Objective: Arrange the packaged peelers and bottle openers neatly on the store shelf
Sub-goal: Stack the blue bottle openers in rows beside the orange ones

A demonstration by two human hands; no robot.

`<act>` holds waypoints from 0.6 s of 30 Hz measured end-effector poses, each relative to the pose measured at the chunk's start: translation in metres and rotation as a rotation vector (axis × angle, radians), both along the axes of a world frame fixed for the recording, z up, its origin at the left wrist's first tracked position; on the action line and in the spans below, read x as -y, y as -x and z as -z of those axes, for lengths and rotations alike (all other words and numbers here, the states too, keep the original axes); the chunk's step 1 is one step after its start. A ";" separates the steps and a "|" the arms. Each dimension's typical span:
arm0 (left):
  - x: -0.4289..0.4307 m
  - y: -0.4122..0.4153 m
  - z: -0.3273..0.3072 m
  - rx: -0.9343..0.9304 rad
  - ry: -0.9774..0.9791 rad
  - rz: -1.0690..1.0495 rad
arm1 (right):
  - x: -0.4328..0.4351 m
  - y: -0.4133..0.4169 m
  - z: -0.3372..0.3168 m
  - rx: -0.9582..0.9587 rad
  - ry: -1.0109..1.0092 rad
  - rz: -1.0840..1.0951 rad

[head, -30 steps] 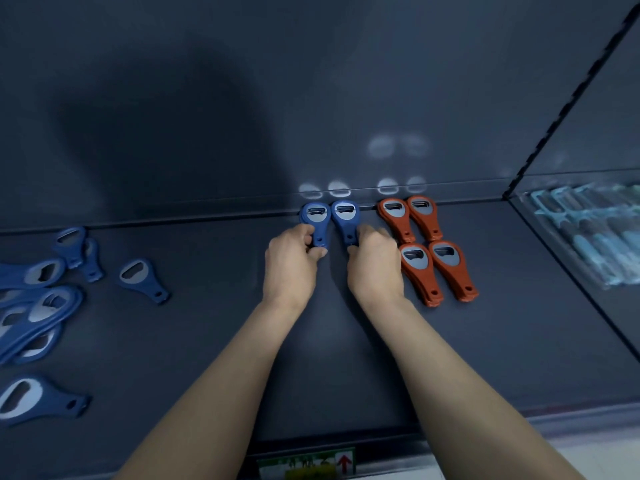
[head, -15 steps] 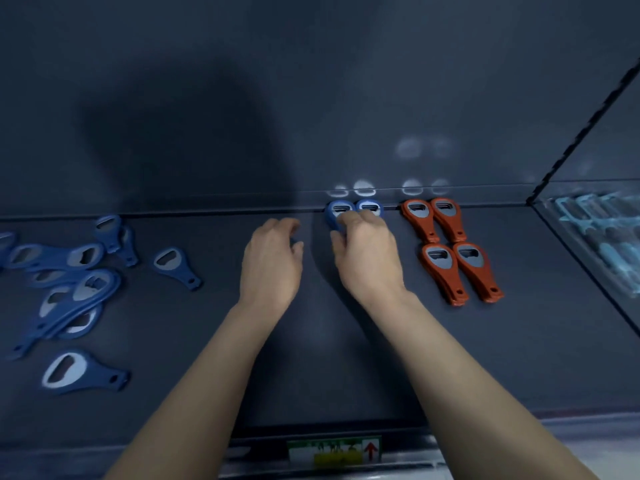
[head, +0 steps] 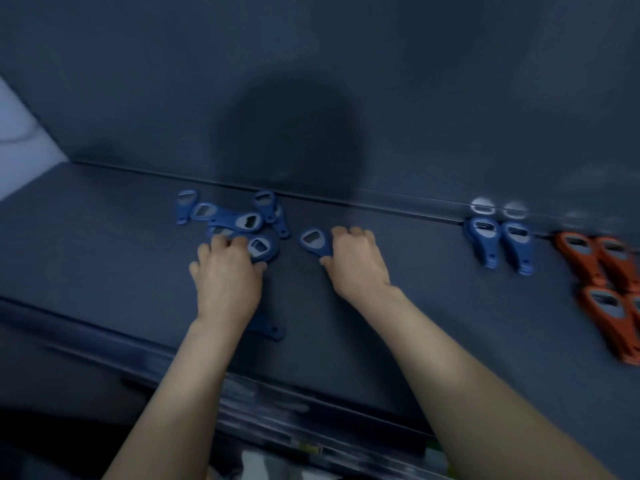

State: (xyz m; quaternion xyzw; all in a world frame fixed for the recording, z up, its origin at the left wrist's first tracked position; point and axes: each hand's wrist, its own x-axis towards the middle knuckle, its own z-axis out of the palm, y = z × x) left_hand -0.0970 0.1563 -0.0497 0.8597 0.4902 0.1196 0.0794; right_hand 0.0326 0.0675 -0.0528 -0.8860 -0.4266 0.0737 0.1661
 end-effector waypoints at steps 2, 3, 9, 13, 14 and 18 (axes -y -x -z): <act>-0.012 0.010 0.003 -0.012 0.045 0.017 | -0.011 0.007 0.001 0.009 -0.016 0.031; -0.016 0.013 0.004 -0.002 0.058 0.031 | -0.016 0.011 0.000 0.002 -0.019 0.043; -0.026 0.012 0.000 0.076 0.070 0.072 | -0.030 0.019 -0.006 -0.220 -0.013 0.136; -0.016 -0.006 0.002 0.197 0.099 0.111 | -0.023 0.014 -0.007 -0.302 -0.025 0.233; -0.012 -0.012 0.003 0.230 0.113 0.121 | -0.021 0.014 -0.007 -0.317 -0.034 0.252; -0.001 -0.037 0.006 0.296 0.199 0.116 | -0.011 0.007 -0.007 -0.362 -0.063 0.282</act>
